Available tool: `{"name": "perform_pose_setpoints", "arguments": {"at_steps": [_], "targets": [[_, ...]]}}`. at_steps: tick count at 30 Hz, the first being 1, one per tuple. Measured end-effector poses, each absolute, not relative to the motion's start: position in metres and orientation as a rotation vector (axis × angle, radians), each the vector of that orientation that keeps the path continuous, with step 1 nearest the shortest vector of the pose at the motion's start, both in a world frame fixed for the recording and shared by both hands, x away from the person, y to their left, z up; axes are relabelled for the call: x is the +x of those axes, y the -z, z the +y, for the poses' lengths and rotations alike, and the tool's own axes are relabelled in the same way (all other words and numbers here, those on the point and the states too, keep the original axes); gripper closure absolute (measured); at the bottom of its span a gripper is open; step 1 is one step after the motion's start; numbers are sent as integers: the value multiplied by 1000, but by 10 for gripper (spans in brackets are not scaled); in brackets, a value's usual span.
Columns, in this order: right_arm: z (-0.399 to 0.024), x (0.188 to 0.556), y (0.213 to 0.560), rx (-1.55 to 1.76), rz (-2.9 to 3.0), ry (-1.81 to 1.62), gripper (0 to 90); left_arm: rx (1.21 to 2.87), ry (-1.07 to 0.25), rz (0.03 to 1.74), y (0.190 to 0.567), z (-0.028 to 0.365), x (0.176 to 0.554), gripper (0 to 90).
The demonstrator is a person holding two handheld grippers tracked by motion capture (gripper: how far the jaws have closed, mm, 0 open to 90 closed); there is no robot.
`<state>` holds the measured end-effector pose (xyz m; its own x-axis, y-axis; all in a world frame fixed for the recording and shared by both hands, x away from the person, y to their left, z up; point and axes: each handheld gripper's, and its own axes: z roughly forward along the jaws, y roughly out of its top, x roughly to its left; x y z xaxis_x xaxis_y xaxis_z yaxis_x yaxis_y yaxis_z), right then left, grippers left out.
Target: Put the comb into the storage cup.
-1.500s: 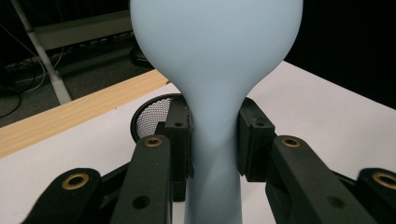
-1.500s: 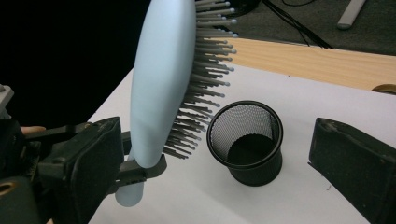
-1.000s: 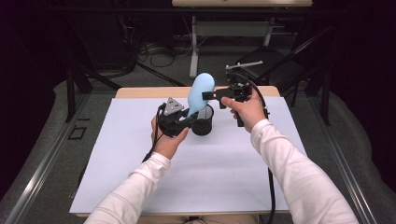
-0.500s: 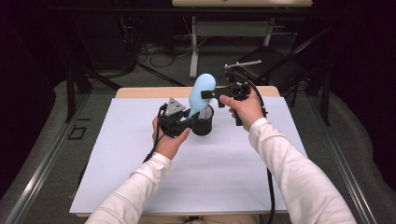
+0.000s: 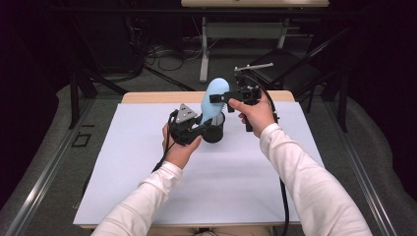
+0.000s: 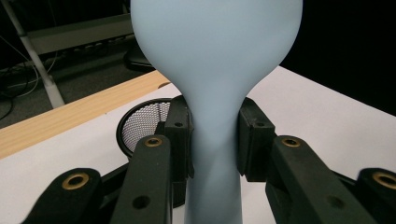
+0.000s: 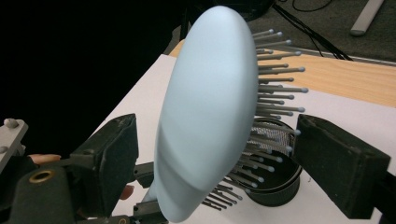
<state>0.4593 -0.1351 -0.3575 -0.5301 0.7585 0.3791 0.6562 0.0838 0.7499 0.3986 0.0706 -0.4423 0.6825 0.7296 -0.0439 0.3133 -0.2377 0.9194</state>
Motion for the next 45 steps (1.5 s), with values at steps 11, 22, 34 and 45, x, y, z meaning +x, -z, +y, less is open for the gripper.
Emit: {"name": "perform_pose_setpoints", "arguments": {"at_steps": [11,22,34,45], "targets": [[-133,461,359,1448,2236,-1483,168,1826,-484,816,443,67,396,698],[-137,461,359,1486,2195,-1547,296,1822,-474,810,444,65,395,698],[-139,462,359,1485,2183,-1577,340,1815,-475,807,443,65,394,698],[-139,463,359,1500,2176,-1621,363,1808,-483,801,443,66,393,698]]}}
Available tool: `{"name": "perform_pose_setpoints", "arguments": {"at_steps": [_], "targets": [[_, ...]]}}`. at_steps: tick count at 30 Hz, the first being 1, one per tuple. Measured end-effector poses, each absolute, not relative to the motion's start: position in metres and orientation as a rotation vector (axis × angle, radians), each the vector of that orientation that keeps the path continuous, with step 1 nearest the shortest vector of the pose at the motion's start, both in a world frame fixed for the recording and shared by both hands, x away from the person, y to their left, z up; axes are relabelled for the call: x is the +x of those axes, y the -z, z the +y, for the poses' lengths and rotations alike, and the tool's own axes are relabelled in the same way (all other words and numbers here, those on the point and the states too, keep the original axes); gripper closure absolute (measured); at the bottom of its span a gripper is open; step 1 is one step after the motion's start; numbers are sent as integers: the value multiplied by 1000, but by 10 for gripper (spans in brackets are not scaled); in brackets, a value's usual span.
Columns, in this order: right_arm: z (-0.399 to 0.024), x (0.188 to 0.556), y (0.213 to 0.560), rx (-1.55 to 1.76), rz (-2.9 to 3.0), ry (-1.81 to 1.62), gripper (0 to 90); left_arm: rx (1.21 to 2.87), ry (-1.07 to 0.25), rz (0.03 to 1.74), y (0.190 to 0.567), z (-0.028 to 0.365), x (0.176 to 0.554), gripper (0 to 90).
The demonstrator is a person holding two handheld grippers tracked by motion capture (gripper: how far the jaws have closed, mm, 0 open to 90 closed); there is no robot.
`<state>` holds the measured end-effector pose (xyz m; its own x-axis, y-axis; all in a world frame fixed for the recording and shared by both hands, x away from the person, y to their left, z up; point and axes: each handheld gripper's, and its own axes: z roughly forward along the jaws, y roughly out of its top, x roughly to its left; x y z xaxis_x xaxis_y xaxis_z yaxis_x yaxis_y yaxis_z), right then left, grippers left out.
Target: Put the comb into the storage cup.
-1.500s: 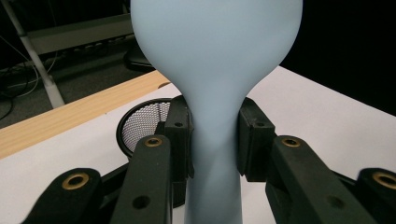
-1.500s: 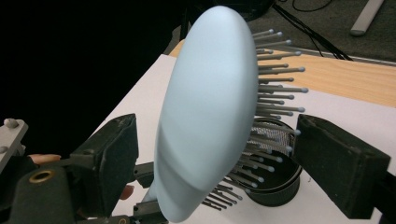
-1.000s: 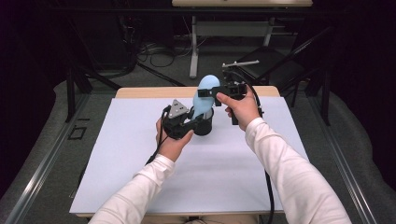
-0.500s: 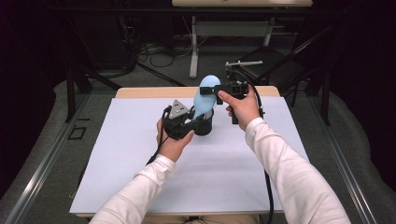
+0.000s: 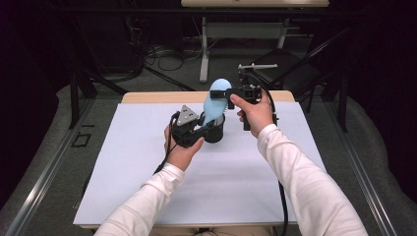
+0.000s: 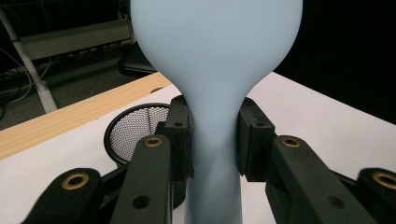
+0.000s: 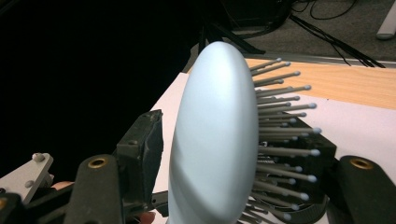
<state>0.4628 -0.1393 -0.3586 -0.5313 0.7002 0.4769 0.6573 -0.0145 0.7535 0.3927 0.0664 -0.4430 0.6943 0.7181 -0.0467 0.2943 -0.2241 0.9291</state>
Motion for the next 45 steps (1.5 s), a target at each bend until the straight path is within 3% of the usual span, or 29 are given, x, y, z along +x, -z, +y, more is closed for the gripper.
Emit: {"name": "perform_pose_setpoints", "arguments": {"at_steps": [11,25,45], "targets": [[-139,466,362,1529,2201,-1648,367,1802,-485,795,443,66,392,699],[-143,468,365,1604,2161,-1692,447,1816,-479,790,445,65,393,699],[-141,466,367,1606,2156,-1693,463,1822,-468,795,448,66,394,698]]}}
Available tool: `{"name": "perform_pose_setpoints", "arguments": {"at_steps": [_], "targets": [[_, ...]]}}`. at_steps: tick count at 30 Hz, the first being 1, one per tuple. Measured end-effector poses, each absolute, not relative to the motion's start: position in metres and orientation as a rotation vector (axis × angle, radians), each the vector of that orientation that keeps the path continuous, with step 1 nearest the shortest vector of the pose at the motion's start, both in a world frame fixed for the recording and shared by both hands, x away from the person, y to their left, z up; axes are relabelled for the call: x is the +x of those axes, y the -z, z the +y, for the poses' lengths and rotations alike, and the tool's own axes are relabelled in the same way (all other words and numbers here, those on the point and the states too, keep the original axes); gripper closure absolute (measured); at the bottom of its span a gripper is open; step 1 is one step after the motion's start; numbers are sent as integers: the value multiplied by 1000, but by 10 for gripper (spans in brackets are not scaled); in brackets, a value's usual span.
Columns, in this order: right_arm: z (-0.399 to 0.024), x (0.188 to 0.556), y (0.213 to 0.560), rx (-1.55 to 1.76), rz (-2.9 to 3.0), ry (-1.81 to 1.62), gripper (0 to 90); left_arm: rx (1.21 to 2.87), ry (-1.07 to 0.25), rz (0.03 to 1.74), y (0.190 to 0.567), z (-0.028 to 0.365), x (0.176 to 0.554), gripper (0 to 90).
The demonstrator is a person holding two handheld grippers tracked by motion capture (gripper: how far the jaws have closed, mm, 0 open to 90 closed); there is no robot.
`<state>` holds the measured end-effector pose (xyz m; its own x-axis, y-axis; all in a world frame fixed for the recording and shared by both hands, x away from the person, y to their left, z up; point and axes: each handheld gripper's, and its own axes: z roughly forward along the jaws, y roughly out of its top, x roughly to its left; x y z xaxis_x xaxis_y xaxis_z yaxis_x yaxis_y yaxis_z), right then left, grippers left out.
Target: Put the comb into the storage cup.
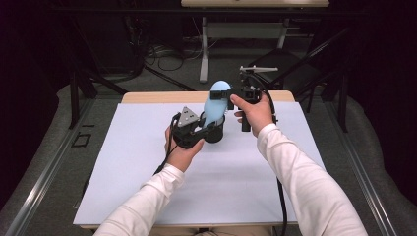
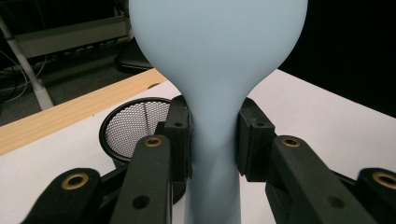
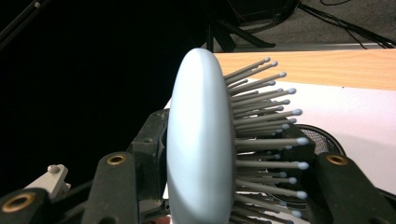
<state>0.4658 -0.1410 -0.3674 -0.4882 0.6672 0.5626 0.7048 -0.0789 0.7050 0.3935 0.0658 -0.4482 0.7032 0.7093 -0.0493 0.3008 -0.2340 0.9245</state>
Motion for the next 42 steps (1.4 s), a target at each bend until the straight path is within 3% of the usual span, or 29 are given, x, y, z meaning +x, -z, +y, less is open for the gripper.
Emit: {"name": "perform_pose_setpoints", "arguments": {"at_steps": [42], "targets": [[-144,468,370,-1564,-2055,1608,494,1823,-460,791,452,65,393,694]]}}
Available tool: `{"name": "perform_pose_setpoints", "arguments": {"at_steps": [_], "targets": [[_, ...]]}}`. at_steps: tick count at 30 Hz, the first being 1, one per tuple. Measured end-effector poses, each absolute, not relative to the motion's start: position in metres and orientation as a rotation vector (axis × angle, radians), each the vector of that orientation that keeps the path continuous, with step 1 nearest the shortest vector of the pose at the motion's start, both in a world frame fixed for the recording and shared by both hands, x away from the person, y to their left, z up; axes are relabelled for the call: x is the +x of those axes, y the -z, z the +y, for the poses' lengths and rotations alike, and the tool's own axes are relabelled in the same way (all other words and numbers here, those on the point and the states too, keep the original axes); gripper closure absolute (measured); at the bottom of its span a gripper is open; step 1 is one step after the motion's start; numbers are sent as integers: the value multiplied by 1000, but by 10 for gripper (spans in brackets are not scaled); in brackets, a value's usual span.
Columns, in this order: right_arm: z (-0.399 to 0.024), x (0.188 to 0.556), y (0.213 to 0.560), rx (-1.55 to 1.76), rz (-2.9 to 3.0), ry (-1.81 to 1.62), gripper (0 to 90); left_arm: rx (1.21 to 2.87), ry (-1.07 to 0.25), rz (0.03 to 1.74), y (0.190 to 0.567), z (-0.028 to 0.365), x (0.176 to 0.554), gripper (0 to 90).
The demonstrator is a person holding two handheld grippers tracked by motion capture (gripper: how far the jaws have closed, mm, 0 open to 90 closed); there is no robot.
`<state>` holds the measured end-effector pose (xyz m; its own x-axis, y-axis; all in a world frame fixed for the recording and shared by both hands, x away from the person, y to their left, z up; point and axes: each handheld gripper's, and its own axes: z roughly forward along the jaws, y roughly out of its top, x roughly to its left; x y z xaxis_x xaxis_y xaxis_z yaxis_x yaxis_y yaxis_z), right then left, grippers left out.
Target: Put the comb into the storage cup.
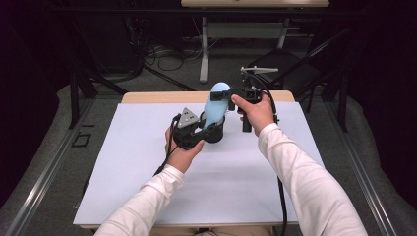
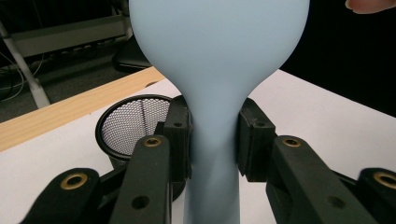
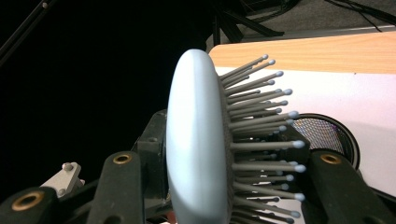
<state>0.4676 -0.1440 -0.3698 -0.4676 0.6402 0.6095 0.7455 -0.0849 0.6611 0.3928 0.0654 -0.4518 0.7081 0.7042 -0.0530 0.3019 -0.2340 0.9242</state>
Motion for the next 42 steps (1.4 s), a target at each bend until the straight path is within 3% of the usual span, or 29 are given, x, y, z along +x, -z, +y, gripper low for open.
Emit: {"name": "perform_pose_setpoints", "arguments": {"at_steps": [34,42], "targets": [[-143,468,371,-1566,-2051,1615,500,1809,-455,802,453,66,393,682],[-144,468,370,-1569,-2043,1621,500,1800,-450,806,452,67,392,618]]}}
